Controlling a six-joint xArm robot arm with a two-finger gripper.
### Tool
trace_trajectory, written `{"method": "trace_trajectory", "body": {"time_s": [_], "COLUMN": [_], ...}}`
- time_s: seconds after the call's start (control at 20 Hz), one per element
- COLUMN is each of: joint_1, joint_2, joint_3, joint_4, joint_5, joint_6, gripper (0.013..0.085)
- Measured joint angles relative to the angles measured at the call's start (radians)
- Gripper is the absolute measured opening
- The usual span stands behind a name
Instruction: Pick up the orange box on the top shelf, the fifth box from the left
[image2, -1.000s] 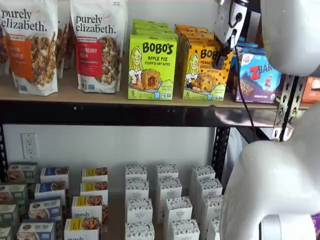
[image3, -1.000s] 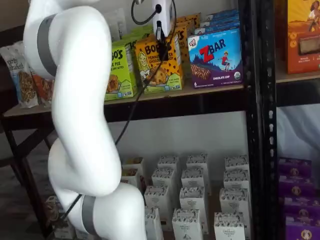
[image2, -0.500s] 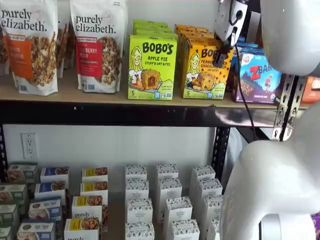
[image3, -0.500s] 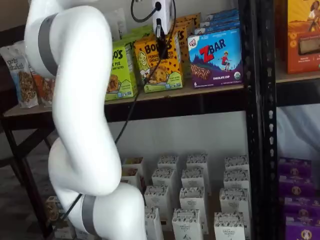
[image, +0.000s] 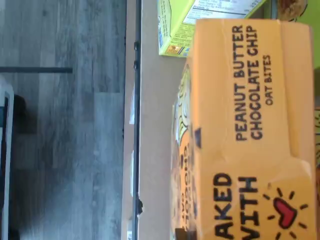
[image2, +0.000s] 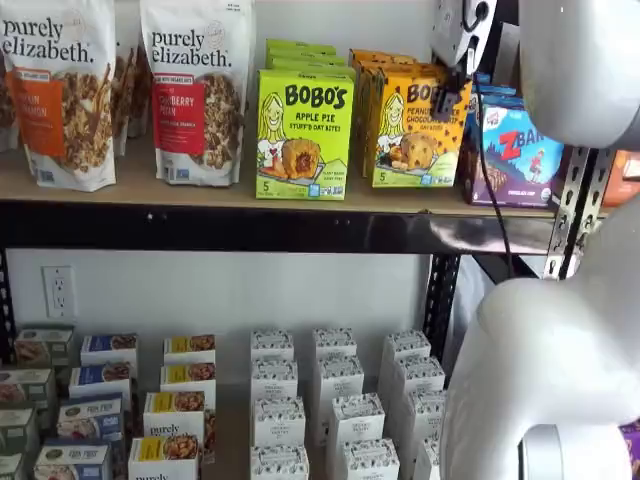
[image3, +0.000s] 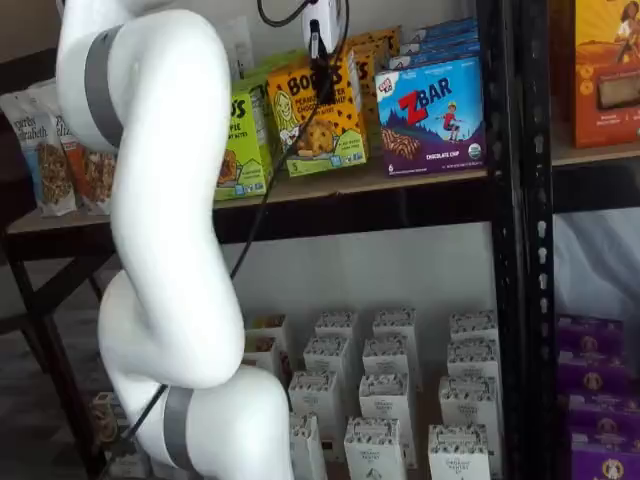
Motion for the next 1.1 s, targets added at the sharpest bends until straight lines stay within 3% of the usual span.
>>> {"method": "trace_trajectory", "body": {"time_s": [0.2,0.5,0.9,1.1], "joint_1": [0.007,0.001,0.017,0.010], "joint_2": [0.026,0.049,-0.008,-0.050], "joint_3": [-0.078,-0.160,-0.125,-0.093], "joint_4": [-0.035,-0.038,-0.044,-0.020], "joint_5": [0.066,0.139,0.168,0.195], "joint_6": [0.006,0.005,0.021,0.024], "gripper": [0.0370,0.0370,0.0370,0.0370]}}
